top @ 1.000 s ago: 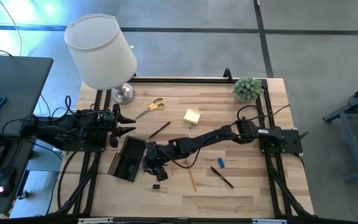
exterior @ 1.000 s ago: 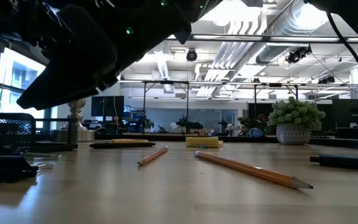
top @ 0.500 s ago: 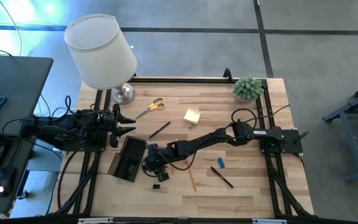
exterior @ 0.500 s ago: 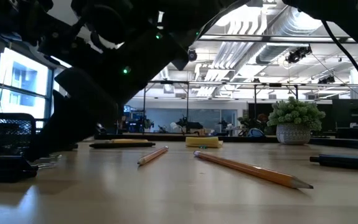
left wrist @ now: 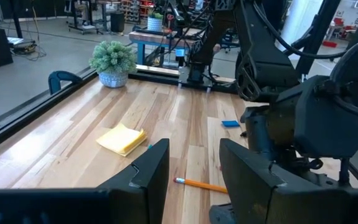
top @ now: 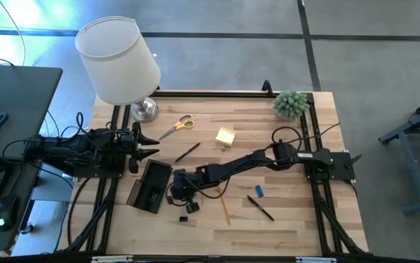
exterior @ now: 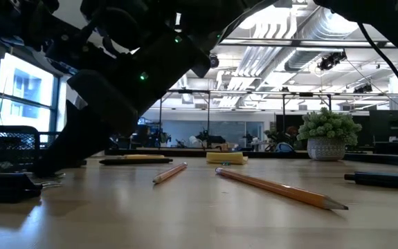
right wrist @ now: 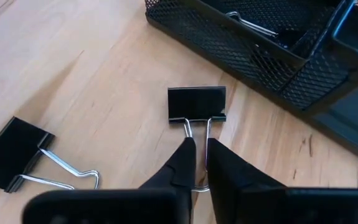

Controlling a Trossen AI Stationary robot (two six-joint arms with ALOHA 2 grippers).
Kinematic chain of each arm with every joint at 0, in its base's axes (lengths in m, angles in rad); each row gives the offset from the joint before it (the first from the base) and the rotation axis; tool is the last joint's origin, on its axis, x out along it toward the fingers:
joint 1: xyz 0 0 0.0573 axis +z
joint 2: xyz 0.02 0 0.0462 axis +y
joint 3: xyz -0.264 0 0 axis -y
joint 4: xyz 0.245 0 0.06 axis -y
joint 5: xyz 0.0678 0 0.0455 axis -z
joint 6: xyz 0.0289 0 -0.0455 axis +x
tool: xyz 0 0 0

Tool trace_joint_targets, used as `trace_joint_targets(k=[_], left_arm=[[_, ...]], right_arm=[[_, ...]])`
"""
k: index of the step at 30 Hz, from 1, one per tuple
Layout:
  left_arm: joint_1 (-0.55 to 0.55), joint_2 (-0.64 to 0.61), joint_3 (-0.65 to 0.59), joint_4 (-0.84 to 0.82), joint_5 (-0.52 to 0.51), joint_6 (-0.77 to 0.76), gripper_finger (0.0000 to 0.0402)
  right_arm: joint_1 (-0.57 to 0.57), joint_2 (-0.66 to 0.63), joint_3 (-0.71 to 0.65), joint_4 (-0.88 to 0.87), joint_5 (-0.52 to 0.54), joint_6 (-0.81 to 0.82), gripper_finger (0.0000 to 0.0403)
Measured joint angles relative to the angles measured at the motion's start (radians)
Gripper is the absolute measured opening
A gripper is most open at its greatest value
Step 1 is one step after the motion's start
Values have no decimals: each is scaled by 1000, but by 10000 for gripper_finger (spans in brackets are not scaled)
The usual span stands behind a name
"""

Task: Pick and place office supplies into organizer
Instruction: Put the top black binder clip into the black desk organizer

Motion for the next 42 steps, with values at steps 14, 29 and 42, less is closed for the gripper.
trace_joint_targets(k=[14,29,42], left_arm=[[0,0,0,-1,0,0,131],[0,0,0,0,0,0,131],[0,0,0,1,0,0,131]], right_arm=[[0,-40,17,-62,-1,0,13],[-2,-70,31,-65,63,63,43],[-6,-27,31,64,120,176,176]])
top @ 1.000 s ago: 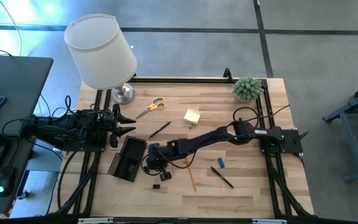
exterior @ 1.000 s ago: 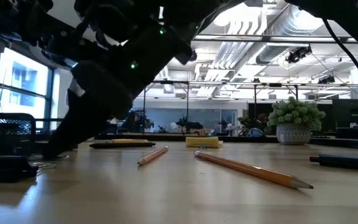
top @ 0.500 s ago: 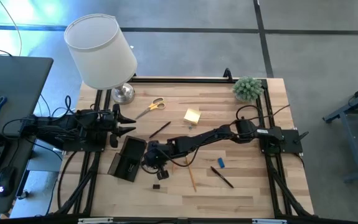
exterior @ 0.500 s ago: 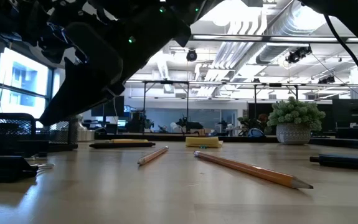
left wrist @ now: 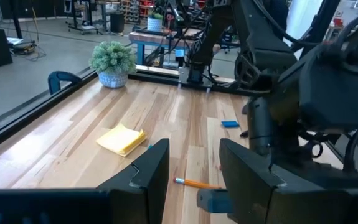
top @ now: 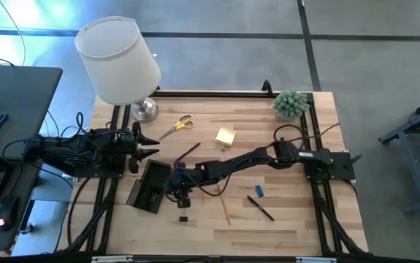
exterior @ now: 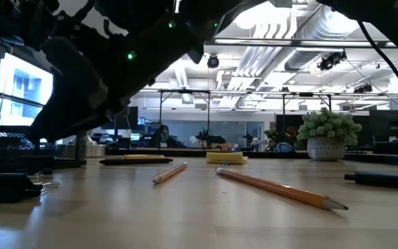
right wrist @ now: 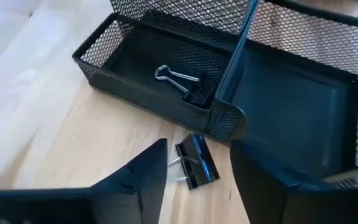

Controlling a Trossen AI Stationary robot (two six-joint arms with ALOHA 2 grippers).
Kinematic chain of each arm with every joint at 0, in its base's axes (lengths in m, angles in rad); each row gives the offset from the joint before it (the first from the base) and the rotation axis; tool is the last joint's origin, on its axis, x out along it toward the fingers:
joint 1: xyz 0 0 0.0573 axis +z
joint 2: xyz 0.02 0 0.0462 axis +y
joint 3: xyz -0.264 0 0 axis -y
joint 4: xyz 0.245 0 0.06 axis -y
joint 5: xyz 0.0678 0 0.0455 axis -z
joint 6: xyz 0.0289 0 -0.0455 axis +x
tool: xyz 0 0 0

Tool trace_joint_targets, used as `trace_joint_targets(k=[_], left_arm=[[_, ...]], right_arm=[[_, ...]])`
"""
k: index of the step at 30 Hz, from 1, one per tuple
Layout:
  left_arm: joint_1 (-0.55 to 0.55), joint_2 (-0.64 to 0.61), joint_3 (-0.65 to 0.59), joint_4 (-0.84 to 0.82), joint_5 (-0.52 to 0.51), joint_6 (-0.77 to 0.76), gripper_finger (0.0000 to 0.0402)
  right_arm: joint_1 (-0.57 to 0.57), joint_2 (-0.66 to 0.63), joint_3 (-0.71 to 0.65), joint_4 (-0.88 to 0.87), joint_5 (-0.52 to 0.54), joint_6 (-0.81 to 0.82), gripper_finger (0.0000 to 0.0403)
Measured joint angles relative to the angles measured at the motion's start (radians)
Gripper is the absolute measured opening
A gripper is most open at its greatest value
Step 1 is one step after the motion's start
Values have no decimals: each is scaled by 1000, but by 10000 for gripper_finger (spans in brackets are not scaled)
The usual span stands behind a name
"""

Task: Pick and place office supplies into organizer
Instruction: Put the top black binder clip into the black desk organizer

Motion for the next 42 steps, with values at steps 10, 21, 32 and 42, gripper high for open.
trace_joint_targets(k=[10,21,32,42], left_arm=[[0,0,0,0,0,0,131],[0,0,0,0,0,0,131],[0,0,0,-1,0,0,131],[0,0,0,-5,0,0,131]], right_arm=[[-2,6,0,-5,16,-51,173],[-3,54,0,27,-8,-115,105],[-3,53,0,13,-128,-129,40],[-1,-1,23,21,-155,-121,50]])
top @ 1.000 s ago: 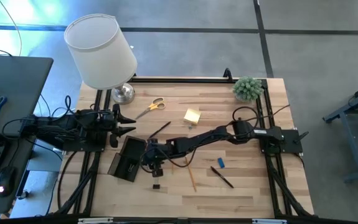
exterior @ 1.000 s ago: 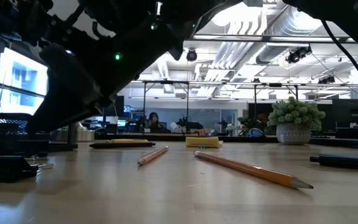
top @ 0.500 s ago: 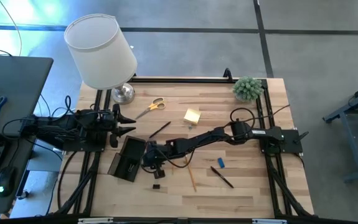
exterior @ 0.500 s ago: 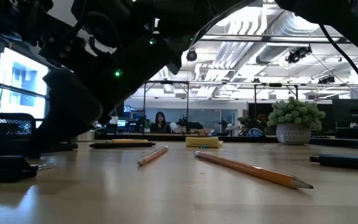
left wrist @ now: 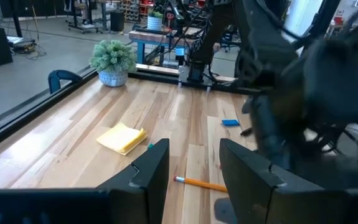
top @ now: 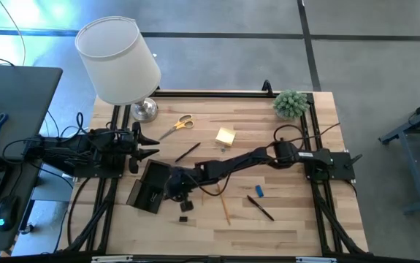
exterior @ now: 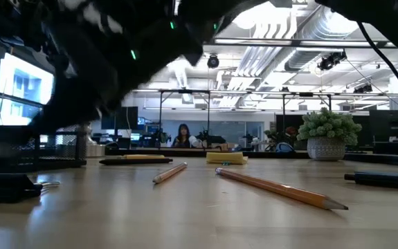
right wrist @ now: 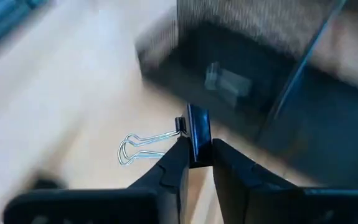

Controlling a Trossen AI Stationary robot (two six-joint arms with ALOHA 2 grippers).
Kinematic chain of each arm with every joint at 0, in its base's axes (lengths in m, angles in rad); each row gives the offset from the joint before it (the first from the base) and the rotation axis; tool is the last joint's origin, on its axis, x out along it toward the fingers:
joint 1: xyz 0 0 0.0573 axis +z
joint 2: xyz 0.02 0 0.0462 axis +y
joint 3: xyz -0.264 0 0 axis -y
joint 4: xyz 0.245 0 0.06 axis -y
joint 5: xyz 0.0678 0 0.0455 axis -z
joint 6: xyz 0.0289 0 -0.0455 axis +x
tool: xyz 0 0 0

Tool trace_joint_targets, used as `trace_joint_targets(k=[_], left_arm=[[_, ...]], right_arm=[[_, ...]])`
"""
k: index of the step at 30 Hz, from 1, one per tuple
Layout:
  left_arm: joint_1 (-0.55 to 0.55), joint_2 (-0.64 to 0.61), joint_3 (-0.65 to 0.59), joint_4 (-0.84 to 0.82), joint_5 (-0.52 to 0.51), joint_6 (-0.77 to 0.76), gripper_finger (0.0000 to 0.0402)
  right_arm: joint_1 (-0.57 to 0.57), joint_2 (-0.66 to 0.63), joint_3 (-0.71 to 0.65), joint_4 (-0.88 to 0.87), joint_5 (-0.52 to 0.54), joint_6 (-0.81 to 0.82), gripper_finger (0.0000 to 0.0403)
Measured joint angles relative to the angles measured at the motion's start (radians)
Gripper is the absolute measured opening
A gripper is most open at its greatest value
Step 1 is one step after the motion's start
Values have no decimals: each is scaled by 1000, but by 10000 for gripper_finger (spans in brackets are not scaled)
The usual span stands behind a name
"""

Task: Pick and place office supplies into organizer
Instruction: Put the top black binder clip into the black desk organizer

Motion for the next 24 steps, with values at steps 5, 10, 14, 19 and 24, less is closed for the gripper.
trace_joint_targets(k=[5,10,14,19,24], left_arm=[[0,0,0,0,0,0,131],[0,0,0,6,0,0,131],[0,0,0,6,0,0,131],[0,0,0,9,0,0,131],[0,0,0,11,0,0,131]], right_arm=[[7,-6,65,25,-2,23,46],[17,-6,78,113,88,62,50],[27,4,77,161,194,62,58],[28,25,76,193,223,95,62],[28,42,76,199,223,106,62]])
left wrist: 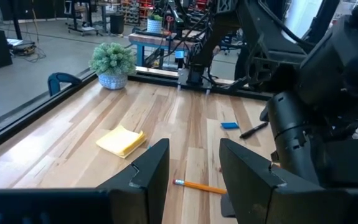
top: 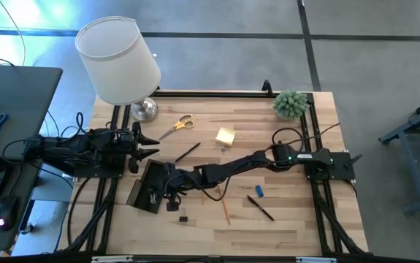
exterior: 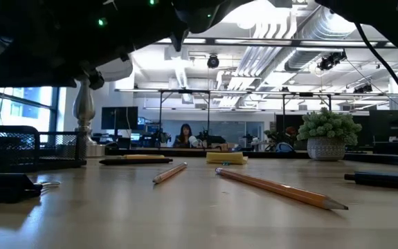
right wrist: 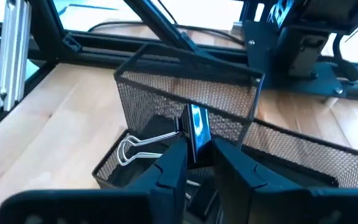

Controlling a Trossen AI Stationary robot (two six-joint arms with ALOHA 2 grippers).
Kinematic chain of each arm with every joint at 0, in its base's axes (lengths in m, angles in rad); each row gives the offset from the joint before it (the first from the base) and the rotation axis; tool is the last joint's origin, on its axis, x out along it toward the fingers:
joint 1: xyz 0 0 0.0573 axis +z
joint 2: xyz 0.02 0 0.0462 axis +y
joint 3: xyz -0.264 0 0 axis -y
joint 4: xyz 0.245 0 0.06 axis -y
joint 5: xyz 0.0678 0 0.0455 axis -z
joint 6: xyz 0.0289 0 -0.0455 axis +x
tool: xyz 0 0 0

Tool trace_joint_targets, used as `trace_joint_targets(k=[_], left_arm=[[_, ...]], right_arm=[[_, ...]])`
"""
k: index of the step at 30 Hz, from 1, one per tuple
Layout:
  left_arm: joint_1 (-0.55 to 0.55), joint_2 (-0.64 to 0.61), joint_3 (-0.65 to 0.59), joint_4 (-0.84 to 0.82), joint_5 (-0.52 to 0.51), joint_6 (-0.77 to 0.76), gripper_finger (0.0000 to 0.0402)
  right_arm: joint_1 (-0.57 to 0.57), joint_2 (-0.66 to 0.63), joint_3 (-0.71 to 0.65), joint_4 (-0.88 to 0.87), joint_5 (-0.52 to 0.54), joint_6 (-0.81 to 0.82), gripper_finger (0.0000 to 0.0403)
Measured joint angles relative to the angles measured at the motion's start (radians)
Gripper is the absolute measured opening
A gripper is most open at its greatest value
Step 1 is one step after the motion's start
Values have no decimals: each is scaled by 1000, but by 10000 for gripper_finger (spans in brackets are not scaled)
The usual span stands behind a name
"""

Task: Pick and place office supplies into organizer
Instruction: Put the top black binder clip into the black desk organizer, then put the black binder clip into the black desk organizer

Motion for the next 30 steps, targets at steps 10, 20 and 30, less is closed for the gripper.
trace_joint_targets(k=[10,20,30], left_arm=[[0,0,0,-2,0,0,131],[0,0,0,-7,0,0,131],[0,0,0,-13,0,-1,131]], right_arm=[[0,9,0,13,19,1,118],[0,-1,0,-79,17,-1,185],[4,-79,0,-429,-305,-48,173]])
